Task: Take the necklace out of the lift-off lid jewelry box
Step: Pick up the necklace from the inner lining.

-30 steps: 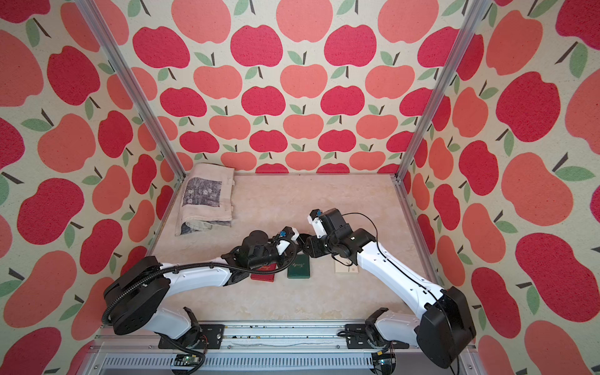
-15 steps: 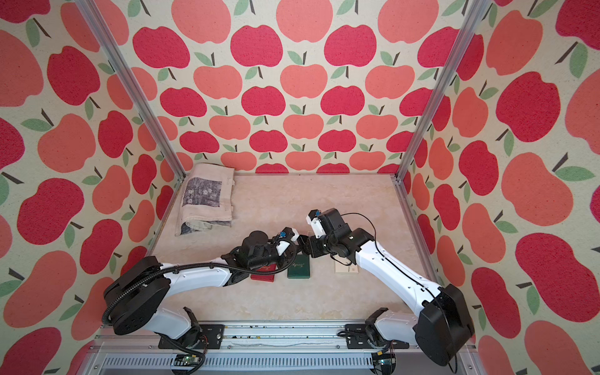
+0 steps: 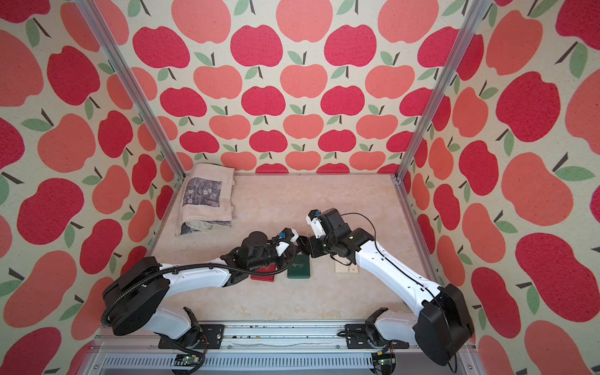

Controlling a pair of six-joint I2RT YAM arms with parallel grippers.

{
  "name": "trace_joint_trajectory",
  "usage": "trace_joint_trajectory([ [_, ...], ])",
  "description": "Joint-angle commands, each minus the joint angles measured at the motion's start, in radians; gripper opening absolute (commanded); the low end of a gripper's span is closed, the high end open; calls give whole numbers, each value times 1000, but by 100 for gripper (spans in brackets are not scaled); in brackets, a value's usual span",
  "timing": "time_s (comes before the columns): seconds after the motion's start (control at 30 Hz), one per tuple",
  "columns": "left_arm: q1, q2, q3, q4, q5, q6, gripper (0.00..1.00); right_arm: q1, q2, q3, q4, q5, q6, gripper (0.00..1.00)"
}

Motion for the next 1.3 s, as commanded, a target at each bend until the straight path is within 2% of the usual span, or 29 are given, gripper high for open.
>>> trace_joint_trajectory([
  [0.0, -6, -31, -11, 24, 16, 7, 0, -8, 3, -11, -3, -8, -4, 18],
  [1.07, -6, -35, -3, -11, 49, 15, 0, -44, 4, 84, 16, -41, -28, 12],
  [1.27, -6, -56, -12, -11, 44, 22, 0, -52, -10, 81, -38, -37, -68, 25],
])
